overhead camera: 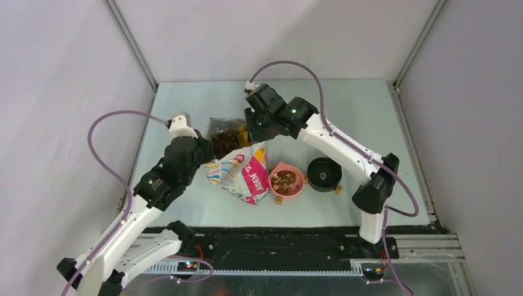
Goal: Serve the pet food
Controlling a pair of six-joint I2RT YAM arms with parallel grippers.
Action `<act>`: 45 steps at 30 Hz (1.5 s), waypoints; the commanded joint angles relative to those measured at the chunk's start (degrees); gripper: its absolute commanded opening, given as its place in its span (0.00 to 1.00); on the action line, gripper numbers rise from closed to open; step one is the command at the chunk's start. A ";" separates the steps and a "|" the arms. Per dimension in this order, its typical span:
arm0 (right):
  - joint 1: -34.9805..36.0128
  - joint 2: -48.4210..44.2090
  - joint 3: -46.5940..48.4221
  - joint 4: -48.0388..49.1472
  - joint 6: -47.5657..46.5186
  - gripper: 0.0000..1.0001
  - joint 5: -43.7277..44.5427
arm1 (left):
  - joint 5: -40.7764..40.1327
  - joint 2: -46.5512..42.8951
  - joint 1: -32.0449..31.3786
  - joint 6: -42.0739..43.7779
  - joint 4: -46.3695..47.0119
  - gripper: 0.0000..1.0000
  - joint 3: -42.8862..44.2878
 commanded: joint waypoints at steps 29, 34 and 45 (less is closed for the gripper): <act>-13.29 -37.41 -58.60 61.04 37.42 0.00 -25.32 | -1.75 0.49 -0.39 -0.24 0.98 0.00 -0.13; -13.97 -42.56 -65.06 67.37 40.56 0.00 -22.89 | -1.27 0.02 -0.39 -0.09 1.63 0.00 -0.67; -14.86 -43.66 -71.54 83.70 46.88 0.00 -28.68 | 0.30 -1.14 -0.38 0.83 3.59 0.00 -2.11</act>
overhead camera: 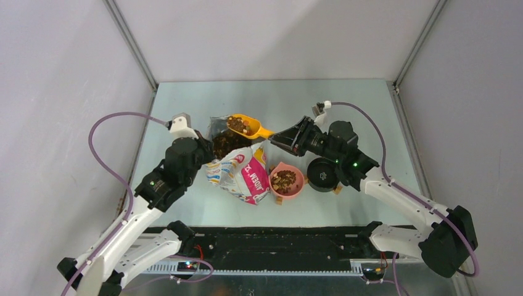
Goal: Serve the pet food
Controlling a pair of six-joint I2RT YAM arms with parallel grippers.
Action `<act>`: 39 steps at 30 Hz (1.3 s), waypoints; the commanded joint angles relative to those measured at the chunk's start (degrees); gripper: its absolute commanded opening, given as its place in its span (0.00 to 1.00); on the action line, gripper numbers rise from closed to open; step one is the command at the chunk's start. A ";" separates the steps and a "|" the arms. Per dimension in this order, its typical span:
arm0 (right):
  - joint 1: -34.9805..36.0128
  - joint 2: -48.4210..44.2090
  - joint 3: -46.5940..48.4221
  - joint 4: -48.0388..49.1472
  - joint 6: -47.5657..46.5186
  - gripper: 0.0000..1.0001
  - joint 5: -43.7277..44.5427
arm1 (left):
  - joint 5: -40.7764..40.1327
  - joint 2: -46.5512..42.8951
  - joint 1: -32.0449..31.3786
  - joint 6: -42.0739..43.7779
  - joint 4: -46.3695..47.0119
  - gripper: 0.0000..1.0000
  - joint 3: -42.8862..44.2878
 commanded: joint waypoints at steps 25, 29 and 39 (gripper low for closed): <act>-0.50 -2.03 -12.60 43.13 16.38 0.00 -4.65 | 2.23 -1.79 0.03 0.99 2.83 0.00 -1.18; -0.49 -0.50 -12.80 45.65 17.99 0.00 -5.52 | 2.22 -1.80 0.02 0.99 2.75 0.00 -1.24; -0.71 -4.22 -12.76 38.01 14.74 0.00 -5.46 | 1.79 -2.53 0.02 0.85 2.58 0.00 -1.55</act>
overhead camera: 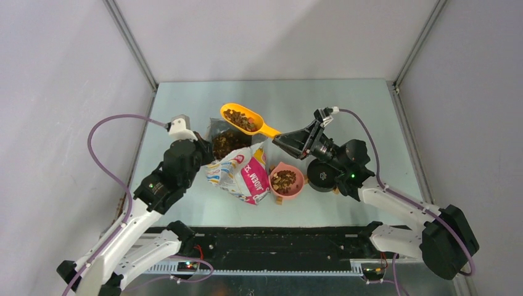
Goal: Serve the pet food
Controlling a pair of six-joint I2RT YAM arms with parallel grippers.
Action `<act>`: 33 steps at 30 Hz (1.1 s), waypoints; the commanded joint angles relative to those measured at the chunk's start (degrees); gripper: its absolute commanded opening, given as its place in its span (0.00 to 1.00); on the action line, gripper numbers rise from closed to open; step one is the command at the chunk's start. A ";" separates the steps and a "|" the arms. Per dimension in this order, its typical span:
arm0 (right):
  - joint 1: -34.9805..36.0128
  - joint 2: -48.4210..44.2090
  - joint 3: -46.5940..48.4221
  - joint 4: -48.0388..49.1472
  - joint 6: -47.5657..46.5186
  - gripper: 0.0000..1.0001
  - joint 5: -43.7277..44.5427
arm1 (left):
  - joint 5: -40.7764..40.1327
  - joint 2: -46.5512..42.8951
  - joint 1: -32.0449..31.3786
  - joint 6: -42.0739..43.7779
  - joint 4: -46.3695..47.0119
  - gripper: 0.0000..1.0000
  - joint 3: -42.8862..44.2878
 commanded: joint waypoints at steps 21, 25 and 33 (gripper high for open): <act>-5.10 -33.99 -4.14 -43.49 -17.31 0.00 10.93 | -0.52 -2.26 0.02 0.14 1.11 0.00 -1.40; -6.30 -39.70 -4.15 -55.92 -19.11 0.00 13.20 | -0.50 -2.04 -0.04 0.14 1.06 0.00 -1.44; -7.06 -44.78 -4.15 -78.18 -21.83 0.00 16.25 | -0.82 -2.36 -0.01 0.02 0.92 0.00 -1.57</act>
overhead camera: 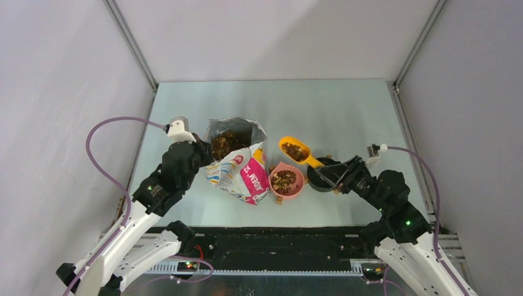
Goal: Serve the pet food
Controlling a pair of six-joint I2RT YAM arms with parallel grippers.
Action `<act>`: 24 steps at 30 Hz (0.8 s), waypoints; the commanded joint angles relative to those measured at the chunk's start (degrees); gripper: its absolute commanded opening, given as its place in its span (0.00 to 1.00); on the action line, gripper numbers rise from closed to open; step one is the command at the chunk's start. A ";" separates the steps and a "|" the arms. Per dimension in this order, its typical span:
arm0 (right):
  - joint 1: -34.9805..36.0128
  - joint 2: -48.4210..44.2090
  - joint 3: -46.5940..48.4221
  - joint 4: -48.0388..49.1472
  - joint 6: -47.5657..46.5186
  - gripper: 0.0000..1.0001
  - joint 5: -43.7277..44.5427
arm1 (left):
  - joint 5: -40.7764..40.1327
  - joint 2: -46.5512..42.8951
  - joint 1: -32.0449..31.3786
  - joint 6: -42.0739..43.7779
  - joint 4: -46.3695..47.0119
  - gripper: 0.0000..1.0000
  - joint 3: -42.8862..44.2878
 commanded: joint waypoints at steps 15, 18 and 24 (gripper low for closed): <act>-1.58 8.22 2.86 -23.83 -11.66 0.00 -1.86 | -1.07 -0.58 -0.04 0.05 0.77 0.00 -0.79; -1.62 11.34 4.59 -26.16 -13.81 0.00 -1.42 | -1.20 -0.47 -0.04 0.09 0.78 0.00 -0.87; -1.65 13.20 7.21 -27.49 -16.85 0.00 -0.89 | -1.42 -0.23 -0.04 0.10 0.69 0.00 -0.82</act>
